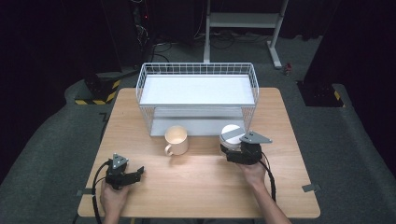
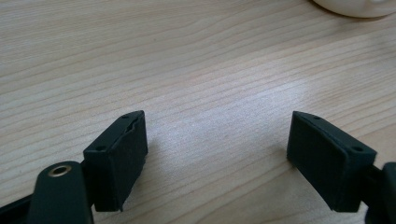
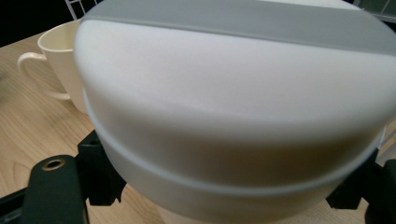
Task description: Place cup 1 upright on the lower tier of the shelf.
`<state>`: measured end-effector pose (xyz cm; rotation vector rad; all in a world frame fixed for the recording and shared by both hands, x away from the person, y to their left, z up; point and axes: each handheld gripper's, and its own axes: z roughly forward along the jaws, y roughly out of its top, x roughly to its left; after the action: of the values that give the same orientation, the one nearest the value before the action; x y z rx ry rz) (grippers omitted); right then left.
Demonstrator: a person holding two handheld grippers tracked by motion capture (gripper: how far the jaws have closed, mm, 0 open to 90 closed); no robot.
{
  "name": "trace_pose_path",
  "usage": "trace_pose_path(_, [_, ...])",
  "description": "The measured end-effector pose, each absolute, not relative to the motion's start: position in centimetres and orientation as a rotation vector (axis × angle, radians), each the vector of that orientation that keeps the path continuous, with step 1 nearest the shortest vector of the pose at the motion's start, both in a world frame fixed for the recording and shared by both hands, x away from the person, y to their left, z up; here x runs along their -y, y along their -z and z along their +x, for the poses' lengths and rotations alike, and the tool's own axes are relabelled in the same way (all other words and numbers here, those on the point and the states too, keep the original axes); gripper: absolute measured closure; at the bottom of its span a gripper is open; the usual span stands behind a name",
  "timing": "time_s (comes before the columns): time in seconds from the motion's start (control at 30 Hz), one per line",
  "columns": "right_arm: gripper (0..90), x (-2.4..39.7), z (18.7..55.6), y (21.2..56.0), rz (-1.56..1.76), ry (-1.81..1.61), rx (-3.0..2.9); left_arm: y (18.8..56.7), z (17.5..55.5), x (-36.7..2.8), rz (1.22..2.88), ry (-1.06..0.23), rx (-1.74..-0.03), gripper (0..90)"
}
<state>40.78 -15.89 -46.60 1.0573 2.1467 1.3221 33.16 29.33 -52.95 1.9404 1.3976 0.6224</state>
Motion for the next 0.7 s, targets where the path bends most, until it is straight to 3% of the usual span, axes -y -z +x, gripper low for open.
trace_pose_path(0.7, [18.9, 15.4, 42.7, 46.9, 1.095, -1.308, -2.132, 52.9, 33.2, -29.3, 1.94, -0.622, -1.398, 20.8])
